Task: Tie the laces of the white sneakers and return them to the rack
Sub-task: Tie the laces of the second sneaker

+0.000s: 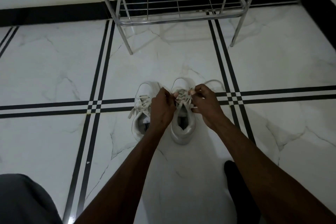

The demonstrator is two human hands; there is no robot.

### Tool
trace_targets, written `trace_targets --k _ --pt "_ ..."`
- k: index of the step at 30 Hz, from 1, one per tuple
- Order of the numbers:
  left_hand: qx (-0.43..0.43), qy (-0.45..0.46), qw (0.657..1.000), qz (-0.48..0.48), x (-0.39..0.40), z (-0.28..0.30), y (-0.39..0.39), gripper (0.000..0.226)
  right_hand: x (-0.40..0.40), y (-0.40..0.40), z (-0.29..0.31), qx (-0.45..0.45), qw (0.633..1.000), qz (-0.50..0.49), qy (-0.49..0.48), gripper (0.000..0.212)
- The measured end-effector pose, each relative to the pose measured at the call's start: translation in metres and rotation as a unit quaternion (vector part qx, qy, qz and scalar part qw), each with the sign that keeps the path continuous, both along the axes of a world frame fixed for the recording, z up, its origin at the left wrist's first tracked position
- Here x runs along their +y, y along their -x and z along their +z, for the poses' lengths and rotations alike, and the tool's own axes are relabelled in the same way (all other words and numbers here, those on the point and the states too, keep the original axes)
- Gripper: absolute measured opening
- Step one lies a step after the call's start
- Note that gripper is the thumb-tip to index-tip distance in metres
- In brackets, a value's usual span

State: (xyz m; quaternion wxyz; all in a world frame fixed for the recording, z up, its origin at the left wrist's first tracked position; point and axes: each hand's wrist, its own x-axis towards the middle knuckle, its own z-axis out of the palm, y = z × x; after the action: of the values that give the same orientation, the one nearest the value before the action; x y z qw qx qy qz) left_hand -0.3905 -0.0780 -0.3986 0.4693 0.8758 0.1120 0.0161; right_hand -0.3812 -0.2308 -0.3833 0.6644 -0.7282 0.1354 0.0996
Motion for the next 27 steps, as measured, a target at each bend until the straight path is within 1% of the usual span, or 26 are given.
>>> trace_targets --k 1,3,5,6,8,10,12,13,16,19,21,24,27 --pt "-0.005 0.006 1.000 -0.010 0.003 0.000 -0.002 0.029 0.000 -0.003 0.000 -0.001 1.000 -0.003 0.023 0.004" --pt "-0.015 0.044 0.999 -0.027 0.009 0.003 -0.004 0.028 0.002 -0.009 0.001 -0.012 0.997 -0.010 0.072 0.013" --pt "-0.023 0.107 0.993 -0.038 0.012 0.013 -0.007 0.029 0.006 -0.012 0.007 -0.032 0.996 0.002 0.086 0.020" --pt "-0.032 0.119 0.991 -0.045 0.014 0.021 -0.009 0.028 0.008 -0.013 0.011 -0.043 0.995 0.018 0.089 0.021" --pt "-0.067 0.101 0.990 -0.068 0.019 0.039 -0.018 0.029 0.011 -0.016 0.018 -0.055 0.988 0.080 0.117 0.021" --pt "-0.095 0.107 0.985 -0.097 0.021 0.053 -0.027 0.028 0.012 -0.019 0.028 -0.056 0.969 0.180 0.162 0.021" --pt "-0.094 0.128 0.979 -0.129 0.023 0.058 -0.035 0.028 0.011 -0.021 0.039 -0.054 0.949 0.257 0.173 0.019" --pt "-0.082 0.136 0.976 -0.148 0.023 0.058 -0.037 0.030 0.010 -0.021 0.045 -0.053 0.945 0.276 0.168 0.019" --pt "-0.024 0.165 0.969 -0.182 0.019 0.050 -0.040 0.042 0.004 -0.025 0.055 -0.067 0.943 0.278 0.171 0.034" --pt "0.036 0.149 0.971 -0.182 0.017 0.037 -0.036 0.052 -0.004 -0.032 0.053 -0.097 0.931 0.271 0.223 0.041" --pt "0.055 0.139 0.971 -0.186 0.016 0.032 -0.033 0.050 -0.013 -0.036 0.051 -0.102 0.917 0.268 0.278 0.035" --pt "0.046 0.134 0.975 -0.168 0.016 0.027 -0.032 0.049 -0.024 -0.039 0.048 -0.132 0.897 0.249 0.340 0.014" --pt "0.036 0.132 0.979 -0.150 0.011 0.026 -0.033 0.048 -0.022 -0.035 0.041 -0.186 0.885 0.183 0.385 0.013"
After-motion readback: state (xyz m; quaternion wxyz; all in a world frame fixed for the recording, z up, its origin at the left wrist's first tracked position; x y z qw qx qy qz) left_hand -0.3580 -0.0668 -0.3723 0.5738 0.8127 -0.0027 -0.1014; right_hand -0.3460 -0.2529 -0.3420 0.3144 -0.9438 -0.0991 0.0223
